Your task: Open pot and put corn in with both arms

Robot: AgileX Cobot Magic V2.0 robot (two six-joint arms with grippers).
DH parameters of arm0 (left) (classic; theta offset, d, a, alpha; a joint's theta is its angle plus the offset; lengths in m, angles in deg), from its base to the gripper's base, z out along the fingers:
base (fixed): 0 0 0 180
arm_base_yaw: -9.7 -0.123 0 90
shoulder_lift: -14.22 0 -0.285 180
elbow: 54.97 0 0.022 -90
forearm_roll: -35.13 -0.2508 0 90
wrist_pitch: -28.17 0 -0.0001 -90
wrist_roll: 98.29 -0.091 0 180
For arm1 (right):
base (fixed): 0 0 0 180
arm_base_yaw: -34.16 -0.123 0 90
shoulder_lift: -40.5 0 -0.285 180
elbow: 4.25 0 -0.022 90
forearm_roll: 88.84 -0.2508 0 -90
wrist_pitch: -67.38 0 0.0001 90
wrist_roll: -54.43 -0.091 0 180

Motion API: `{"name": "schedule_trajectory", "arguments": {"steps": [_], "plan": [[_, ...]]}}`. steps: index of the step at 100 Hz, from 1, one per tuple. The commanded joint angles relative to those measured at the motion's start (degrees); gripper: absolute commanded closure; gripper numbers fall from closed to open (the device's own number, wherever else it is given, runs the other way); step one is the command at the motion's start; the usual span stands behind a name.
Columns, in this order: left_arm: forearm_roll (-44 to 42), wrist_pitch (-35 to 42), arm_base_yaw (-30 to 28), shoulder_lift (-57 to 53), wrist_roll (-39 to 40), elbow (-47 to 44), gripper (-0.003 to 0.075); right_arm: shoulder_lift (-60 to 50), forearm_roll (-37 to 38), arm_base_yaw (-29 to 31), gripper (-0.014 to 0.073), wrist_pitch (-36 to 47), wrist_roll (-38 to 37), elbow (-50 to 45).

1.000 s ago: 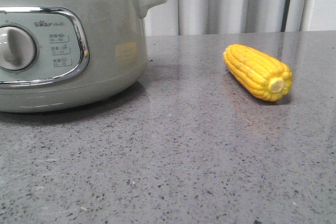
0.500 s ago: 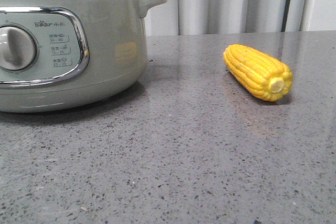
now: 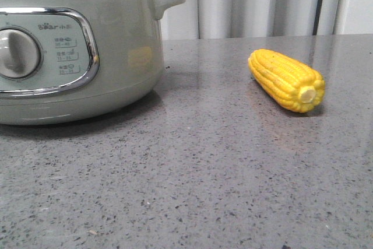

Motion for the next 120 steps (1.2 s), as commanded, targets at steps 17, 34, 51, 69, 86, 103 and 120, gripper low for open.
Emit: {"name": "schedule_trajectory", "arguments": {"steps": [17,34,51,69,86,103,120], "plan": [[35.08,19.56,0.13,-1.55,1.11,-1.56,0.0741,-0.98,-16.49,0.22,0.066,30.16,-7.91,-1.03],[60.85,22.64,0.13,-1.55,1.11,-1.47,0.0741,-0.98,-32.34,0.22,0.0655,22.9,-8.55,1.06],[55.03,21.15,0.5,-1.55,-1.1,-0.11,0.0741,0.03,-33.73,0.22,0.0655,16.63,-8.55,6.44],[38.66,16.05,0.52,0.35,-2.42,5.25,0.0741,7.4,-26.7,0.22,0.065,3.13,-6.1,16.31],[21.48,11.37,0.52,5.94,-2.41,12.73,0.0659,19.27,-23.55,0.22,0.0461,2.37,0.71,25.79],[13.5,10.88,0.52,13.68,-2.41,20.46,0.0373,31.27,-23.55,0.22,0.0213,-2.55,0.83,35.85],[12.58,10.49,0.84,23.79,-5.5,28.45,0.0346,39.39,-23.46,0.22,0.0176,-6.72,3.21,43.17]]}}
